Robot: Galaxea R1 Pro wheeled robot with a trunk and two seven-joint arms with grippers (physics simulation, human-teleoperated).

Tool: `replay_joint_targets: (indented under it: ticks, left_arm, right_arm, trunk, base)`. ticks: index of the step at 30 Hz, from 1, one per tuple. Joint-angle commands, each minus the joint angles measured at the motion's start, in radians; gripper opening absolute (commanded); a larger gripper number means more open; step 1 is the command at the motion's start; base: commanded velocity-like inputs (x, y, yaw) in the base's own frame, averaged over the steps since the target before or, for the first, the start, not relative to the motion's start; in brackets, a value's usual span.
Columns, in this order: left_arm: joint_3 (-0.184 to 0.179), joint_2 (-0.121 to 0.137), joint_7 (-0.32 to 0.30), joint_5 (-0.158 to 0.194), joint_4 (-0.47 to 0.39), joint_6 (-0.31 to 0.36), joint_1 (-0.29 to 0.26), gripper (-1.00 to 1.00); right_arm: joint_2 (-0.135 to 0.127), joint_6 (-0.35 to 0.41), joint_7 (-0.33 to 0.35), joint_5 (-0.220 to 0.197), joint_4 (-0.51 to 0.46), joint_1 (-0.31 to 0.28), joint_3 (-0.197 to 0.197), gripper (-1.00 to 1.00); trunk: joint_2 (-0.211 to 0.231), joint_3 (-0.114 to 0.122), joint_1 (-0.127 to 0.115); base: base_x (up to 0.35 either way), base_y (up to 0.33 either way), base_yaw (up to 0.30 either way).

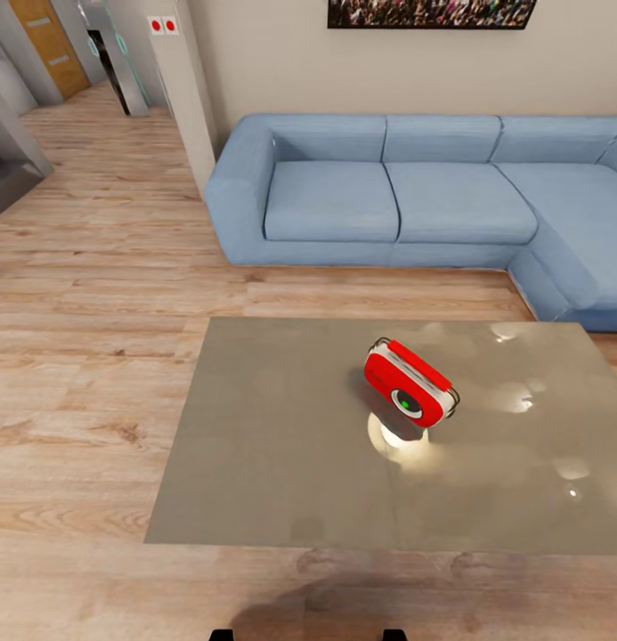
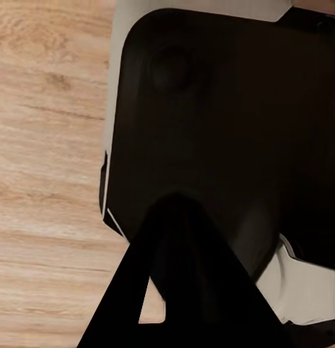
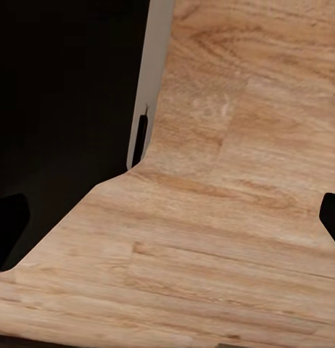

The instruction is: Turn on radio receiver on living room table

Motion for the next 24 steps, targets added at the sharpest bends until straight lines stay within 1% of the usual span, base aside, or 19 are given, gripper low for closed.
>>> replay_joint_targets:
  ticks: [1, 11, 24]
  left_arm:
    - [0.0, -0.001, 0.0, 0.001, 0.0, 0.0, 0.0, -1.0]
    - [-0.001, -0.002, 0.0, 0.002, 0.101, 0.001, 0.0, -1.0]
    - [0.0, -0.007, 0.0, 0.006, 0.111, 0.006, 0.0, -1.0]
  right_arm:
    - [0.0, 0.0, 0.0, 0.0, 0.0, 0.0, 0.0, 1.0]
    - [0.0, 0.0, -0.002, 0.0, -0.001, 0.0, 0.0, 1.0]
    - [0.001, 0.0, -0.003, 0.0, -0.001, 0.0, 0.0, 1.0]
  trunk:
    - [0.0, 0.002, 0.0]
    - [0.0, 0.018, 0.0]
    - [0.0, 0.039, 0.0]
  base:
    - [0.0, 0.0, 0.0]
    - [0.0, 0.0, 0.0]
    - [0.0, 0.0, 0.0]
